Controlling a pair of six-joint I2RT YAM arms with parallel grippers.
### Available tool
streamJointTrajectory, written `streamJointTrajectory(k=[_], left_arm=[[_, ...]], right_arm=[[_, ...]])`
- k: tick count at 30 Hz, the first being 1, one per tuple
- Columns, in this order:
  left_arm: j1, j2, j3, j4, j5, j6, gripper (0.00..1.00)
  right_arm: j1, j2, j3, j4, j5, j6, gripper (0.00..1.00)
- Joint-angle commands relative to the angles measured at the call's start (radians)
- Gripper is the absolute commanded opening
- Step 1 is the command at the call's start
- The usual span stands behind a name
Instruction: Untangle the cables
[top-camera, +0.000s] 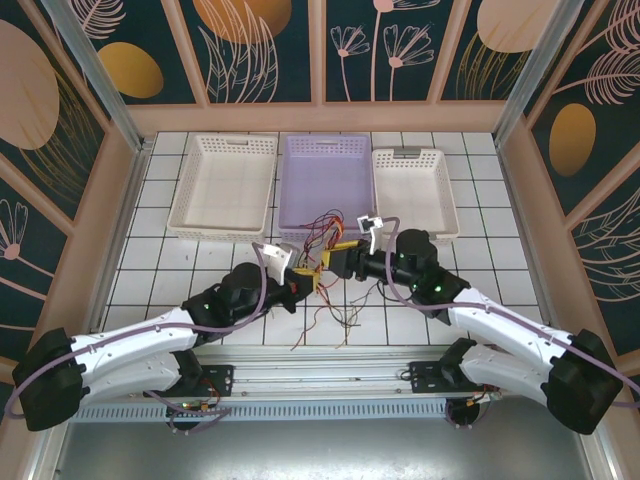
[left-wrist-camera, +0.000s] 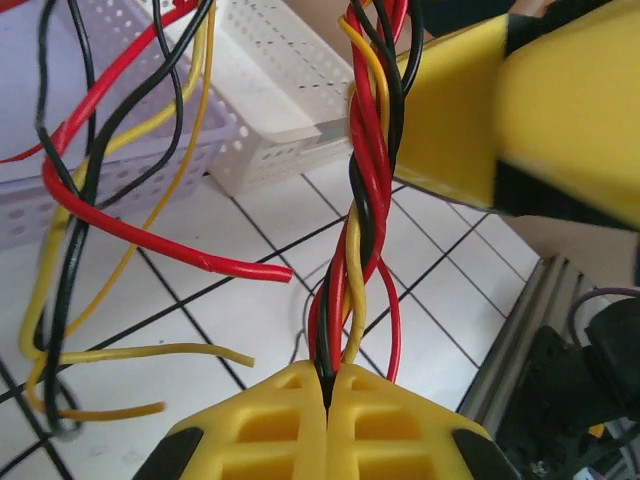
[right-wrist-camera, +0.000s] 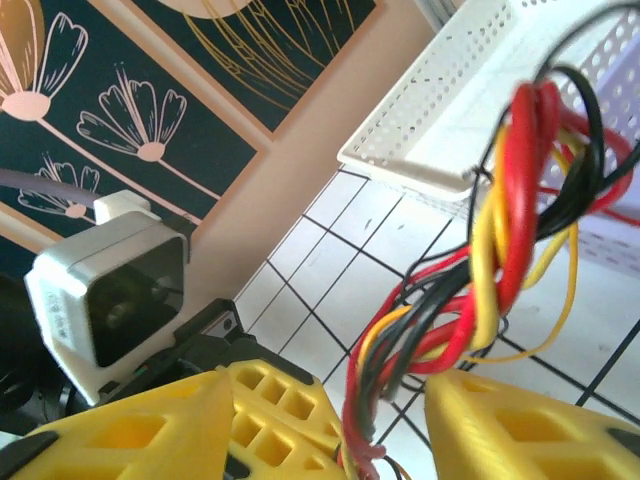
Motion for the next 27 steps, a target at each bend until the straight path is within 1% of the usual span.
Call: streamJointTrajectory(k=[1,4,6,8,9,18,22,24,25,27], left_arm=[[0.002,-0.006,-0.010,0.086,-0.066,-0.031,0.00],[0.002,0.014,0.000,0.099,-0.085,-0.031,0.00],[0.002,0.027,0.010,0.105,-0.095,-0.029,0.00],[0.001,0.044,0.024,0.107,-0.106,-0.025,0.00],[0.001,0.050,0.030,0.108,-0.110,-0.025,0.00],[0.001,0.103,0.051,0.149,-0.089,-0.032,0.00],[0.001,0.100,0.047,0.158,-0.085,-0.037,0.00],[0.002,0.099,0.047,0.160,-0.082,-0.038,0.00],[0.001,0.099,0.048,0.158,-0.083,-0.039,0.00],[0.002,0.097,0.045,0.156,-0.083,-0.038,0.00]], right_arm=[[-0.008,-0.035,0.005,0.013,-0.002,0.005,0.58],[-0.009,-0.041,-0.012,0.014,-0.015,0.006,0.58],[-0.008,-0.038,-0.026,0.001,-0.004,0.005,0.54],[-0.010,-0.029,-0.041,-0.006,0.009,0.004,0.47],[-0.010,-0.023,-0.046,-0.005,0.010,0.002,0.45],[-0.007,0.082,-0.052,0.087,-0.011,0.013,0.45],[-0.005,0.129,-0.050,0.124,-0.011,0.020,0.35],[-0.004,0.141,-0.052,0.144,-0.016,0.021,0.29],[-0.002,0.143,-0.052,0.150,-0.016,0.021,0.25],[-0.001,0.144,-0.052,0.155,-0.014,0.017,0.11]])
